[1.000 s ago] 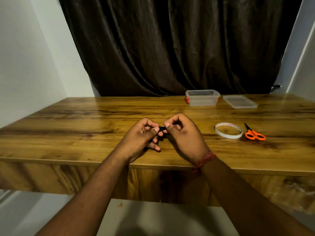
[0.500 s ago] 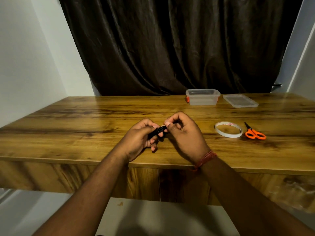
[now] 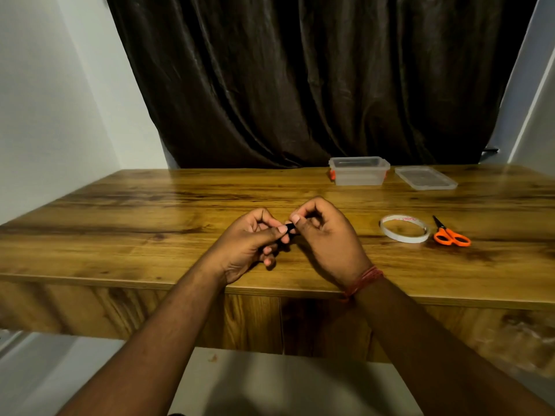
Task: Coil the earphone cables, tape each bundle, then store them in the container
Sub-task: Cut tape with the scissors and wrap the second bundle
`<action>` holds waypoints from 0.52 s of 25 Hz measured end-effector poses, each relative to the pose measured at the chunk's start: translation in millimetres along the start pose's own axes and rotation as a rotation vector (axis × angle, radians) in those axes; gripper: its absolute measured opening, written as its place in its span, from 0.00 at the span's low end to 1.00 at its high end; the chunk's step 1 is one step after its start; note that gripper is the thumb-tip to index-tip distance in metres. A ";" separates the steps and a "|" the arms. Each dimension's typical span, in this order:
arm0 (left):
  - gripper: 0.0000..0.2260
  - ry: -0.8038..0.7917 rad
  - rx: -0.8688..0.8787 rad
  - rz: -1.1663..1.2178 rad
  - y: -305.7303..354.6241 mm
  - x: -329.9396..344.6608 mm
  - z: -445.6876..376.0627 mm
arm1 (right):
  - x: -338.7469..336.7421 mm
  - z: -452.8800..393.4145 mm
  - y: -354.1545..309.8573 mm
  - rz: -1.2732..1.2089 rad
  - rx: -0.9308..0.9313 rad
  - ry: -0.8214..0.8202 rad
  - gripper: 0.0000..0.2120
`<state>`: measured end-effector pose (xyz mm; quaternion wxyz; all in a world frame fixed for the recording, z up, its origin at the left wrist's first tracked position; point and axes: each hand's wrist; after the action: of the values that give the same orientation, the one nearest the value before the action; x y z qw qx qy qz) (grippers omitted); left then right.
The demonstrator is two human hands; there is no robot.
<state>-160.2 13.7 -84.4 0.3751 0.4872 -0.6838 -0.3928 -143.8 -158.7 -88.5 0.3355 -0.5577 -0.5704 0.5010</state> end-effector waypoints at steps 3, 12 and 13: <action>0.07 0.027 0.025 -0.024 -1.7 -0.9 0.1 | 0.1 -1.3 1.7 0.013 0.020 -0.003 0.02; 0.10 0.021 0.063 -0.038 -4.5 -2.4 -1.6 | 1.1 -4.7 4.6 0.348 -0.132 0.212 0.05; 0.10 0.020 0.068 -0.044 -5.0 -2.5 -1.7 | 1.4 -4.3 5.1 0.423 -0.168 0.237 0.05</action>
<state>-156.2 14.8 -88.5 0.3566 0.5185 -0.6821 -0.3725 -138.4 -157.2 -92.4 0.2404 -0.7453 -0.4375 0.4420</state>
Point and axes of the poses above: each hand's wrist, its own z-axis away from the middle knuckle, its own x-axis out of the palm, y = z × x, and after that the axes turned 15 degrees about x, right-handed
